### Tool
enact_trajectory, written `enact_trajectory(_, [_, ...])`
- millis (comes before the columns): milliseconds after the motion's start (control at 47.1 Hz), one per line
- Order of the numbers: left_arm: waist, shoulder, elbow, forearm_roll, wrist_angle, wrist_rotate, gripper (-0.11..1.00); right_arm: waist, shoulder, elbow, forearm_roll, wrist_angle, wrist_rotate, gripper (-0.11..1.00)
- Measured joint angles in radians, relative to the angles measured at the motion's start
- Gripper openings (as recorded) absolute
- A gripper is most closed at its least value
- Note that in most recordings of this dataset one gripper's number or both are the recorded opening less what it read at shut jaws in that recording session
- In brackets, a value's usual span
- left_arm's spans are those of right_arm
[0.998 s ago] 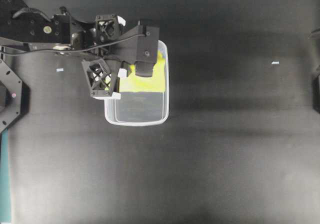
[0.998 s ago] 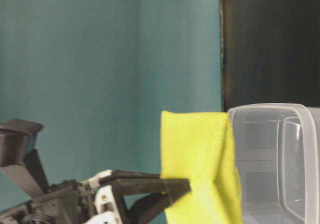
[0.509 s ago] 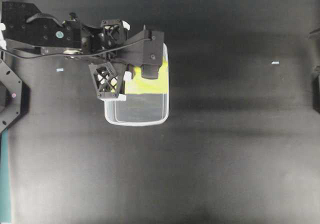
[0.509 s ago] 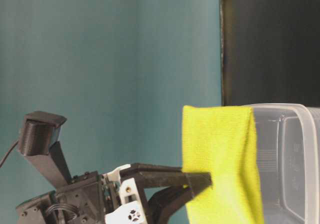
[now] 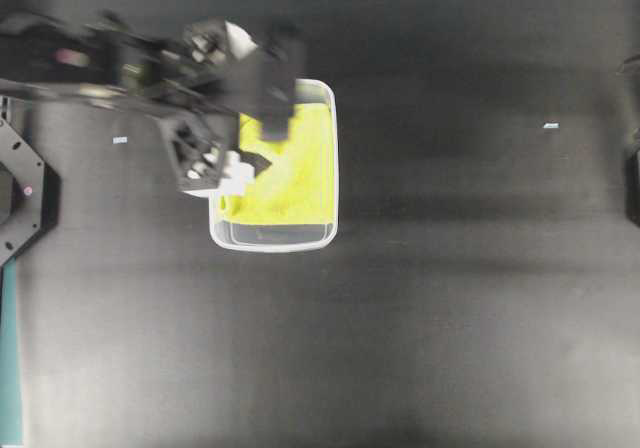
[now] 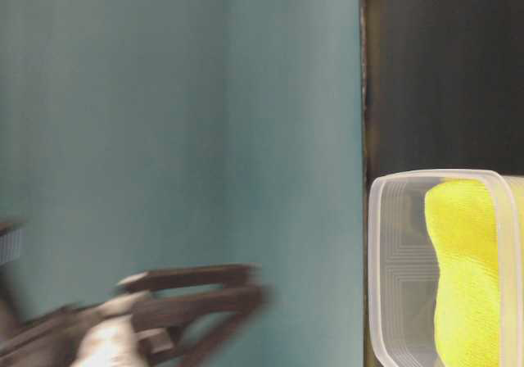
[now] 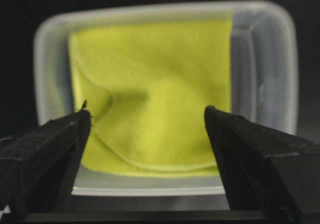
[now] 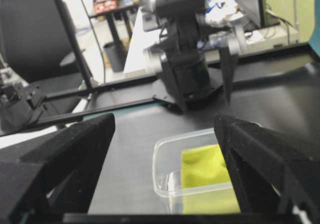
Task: Place the yellow towel into the container with the left arm.
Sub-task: 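Lower the towel into the container and open the left gripper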
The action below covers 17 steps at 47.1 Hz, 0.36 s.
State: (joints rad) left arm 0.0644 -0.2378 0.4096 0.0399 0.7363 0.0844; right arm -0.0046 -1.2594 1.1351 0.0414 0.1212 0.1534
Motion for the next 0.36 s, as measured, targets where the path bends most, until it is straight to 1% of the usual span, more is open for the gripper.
enact_trajectory(85, [-0.015, -0.1, 0.012, 0.002, -0.035, -0.034, 0.87, 0.0, 0.0, 0.0, 0.002, 0.0, 0.0, 0.78])
enact_trajectory(212, [-0.037, -0.279, 0.061, 0.002, -0.126, -0.11, 0.87, 0.002, -0.009, 0.0, 0.0, -0.009, -0.002, 0.77])
enact_trajectory(276, [-0.037, -0.371, 0.11, 0.002, -0.195, -0.144, 0.87, 0.0, -0.014, 0.0, 0.002, -0.011, -0.002, 0.77])
enact_trajectory(361, [-0.035, -0.492, 0.183, 0.0, -0.275, -0.161, 0.87, 0.0, -0.02, 0.002, 0.0, -0.011, -0.002, 0.77])
